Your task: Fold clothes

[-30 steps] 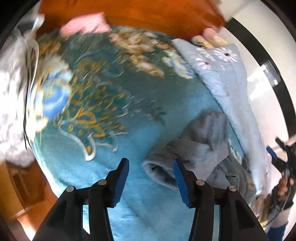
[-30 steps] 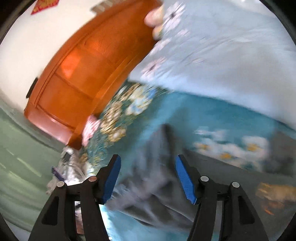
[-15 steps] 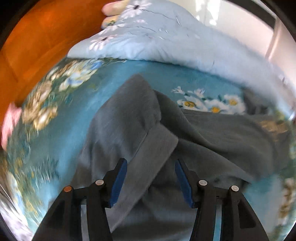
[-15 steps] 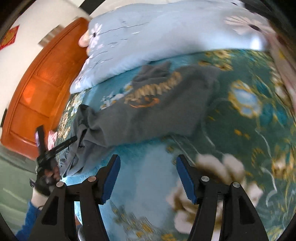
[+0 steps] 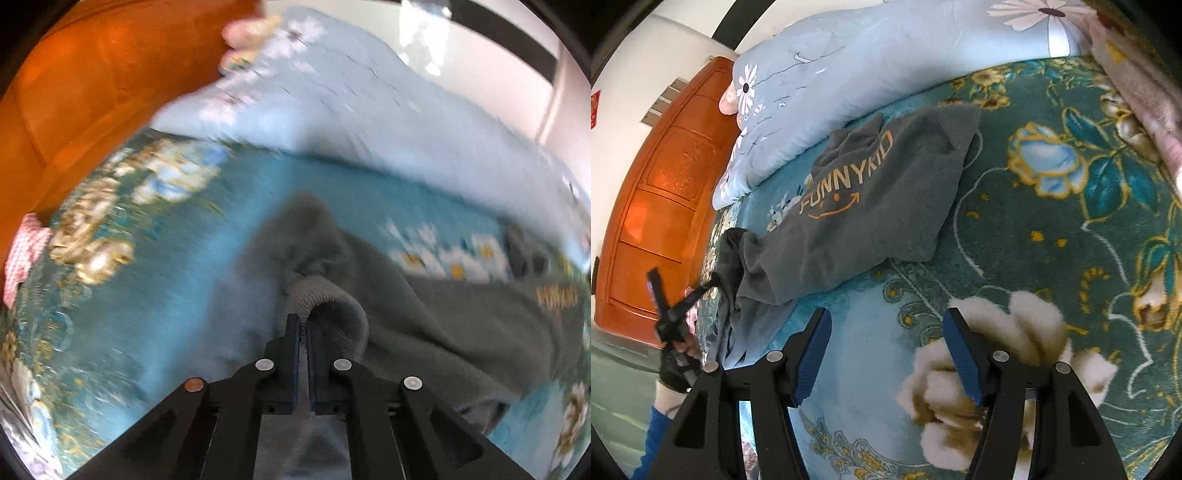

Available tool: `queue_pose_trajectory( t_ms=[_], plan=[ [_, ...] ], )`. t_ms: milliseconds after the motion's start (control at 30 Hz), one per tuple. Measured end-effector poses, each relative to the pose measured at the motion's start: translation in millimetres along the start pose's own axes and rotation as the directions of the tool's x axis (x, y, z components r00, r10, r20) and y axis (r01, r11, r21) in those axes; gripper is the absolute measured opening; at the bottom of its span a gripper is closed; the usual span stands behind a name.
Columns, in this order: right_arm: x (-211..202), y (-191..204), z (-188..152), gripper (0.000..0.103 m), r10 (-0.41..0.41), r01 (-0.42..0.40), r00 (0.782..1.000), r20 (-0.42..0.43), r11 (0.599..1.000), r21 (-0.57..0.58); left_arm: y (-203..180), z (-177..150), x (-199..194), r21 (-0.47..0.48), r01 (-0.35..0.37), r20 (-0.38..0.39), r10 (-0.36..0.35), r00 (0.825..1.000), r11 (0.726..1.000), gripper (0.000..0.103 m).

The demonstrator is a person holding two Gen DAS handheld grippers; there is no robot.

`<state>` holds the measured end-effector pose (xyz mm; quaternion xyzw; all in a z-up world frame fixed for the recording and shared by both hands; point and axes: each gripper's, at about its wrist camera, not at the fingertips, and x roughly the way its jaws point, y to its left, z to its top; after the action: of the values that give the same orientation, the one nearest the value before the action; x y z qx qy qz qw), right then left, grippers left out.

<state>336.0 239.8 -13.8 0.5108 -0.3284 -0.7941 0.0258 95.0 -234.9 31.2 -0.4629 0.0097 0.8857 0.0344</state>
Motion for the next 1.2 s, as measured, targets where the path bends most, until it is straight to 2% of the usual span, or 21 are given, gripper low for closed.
queue_pose_trajectory(
  t_ms=[100,167,300,400,500,600,667,733,900,933,967,1000,1033,1133,1200],
  plan=[
    [5.0,-1.9,-0.4,0.064,-0.008,0.008,1.000,-0.002,1.000,0.007,47.3,23.4,-12.3,-0.071,-0.093,0.038,0.096,0.995,0.993,0.004],
    [6.0,-3.6,0.2,0.064,-0.013,0.013,1.000,0.004,1.000,0.016,81.4,36.6,-13.6,-0.132,-0.145,0.035,0.151,0.988,0.981,0.004],
    [8.0,-6.8,2.6,0.064,-0.021,0.020,1.000,0.019,0.999,0.038,132.3,43.9,0.1,-0.236,-0.215,-0.021,0.216,0.976,0.948,0.004],
    [8.9,-8.5,5.9,0.064,-0.022,0.020,0.999,0.037,0.998,0.059,157.3,33.6,16.0,-0.292,-0.237,-0.081,0.222,0.972,0.927,0.005],
    [11.4,-10.6,10.8,0.064,-0.027,0.023,0.998,0.058,0.997,0.078,168.6,17.2,24.0,-0.346,-0.192,-0.108,0.165,0.980,0.918,0.008],
    [16.6,-13.6,17.0,0.064,-0.013,0.005,0.997,0.073,0.994,0.107,174.2,-0.2,23.6,-0.415,-0.070,-0.101,0.031,0.994,0.907,0.008],
    [22.4,-17.3,22.8,0.064,-0.002,-0.010,0.996,0.085,0.990,0.140,175.8,-11.6,17.2,-0.461,0.011,-0.079,-0.053,0.995,0.887,0.014],
    [29.7,-22.1,27.8,0.064,0.014,-0.032,0.995,0.097,0.983,0.182,174.2,-23.6,6.2,-0.495,0.070,-0.044,-0.105,0.993,0.866,0.035],
    [47.9,-29.8,37.0,0.063,0.019,-0.048,0.994,0.107,0.958,0.282,169.5,-61.8,-33.8,-0.568,0.208,0.078,-0.200,0.977,0.796,0.056],
    [51.2,-30.6,38.8,0.053,0.026,-0.059,0.993,0.112,0.951,0.302,168.7,-69.1,-40.7,-0.571,0.225,0.094,-0.209,0.973,0.790,0.058],
    [54.2,-30.6,41.5,0.042,0.026,-0.060,0.993,0.112,0.948,0.314,166.9,-75.1,-46.0,-0.563,0.226,0.097,-0.208,0.973,0.795,0.059],
    [56.2,-28.3,44.5,0.025,0.023,-0.056,0.994,0.107,0.947,0.317,164.6,-80.8,-50.8,-0.553,0.222,0.096,-0.203,0.974,0.803,0.059],
    [58.0,-25.5,47.5,0.016,0.019,-0.051,0.995,0.101,0.946,0.320,162.6,-87.0,-55.6,-0.541,0.207,0.091,-0.188,0.978,0.815,0.060],
    [53.2,-3.3,67.1,0.012,0.025,-0.058,0.992,0.126,0.964,0.261,159.0,-107.8,-66.9,-0.517,0.161,0.079,-0.141,0.987,0.841,0.061],
    [44.5,21.2,89.9,0.012,0.031,-0.062,0.987,0.157,0.979,0.194,159.6,-120.0,-70.4,-0.525,0.157,0.076,-0.138,0.988,0.836,0.062]
  ],
)
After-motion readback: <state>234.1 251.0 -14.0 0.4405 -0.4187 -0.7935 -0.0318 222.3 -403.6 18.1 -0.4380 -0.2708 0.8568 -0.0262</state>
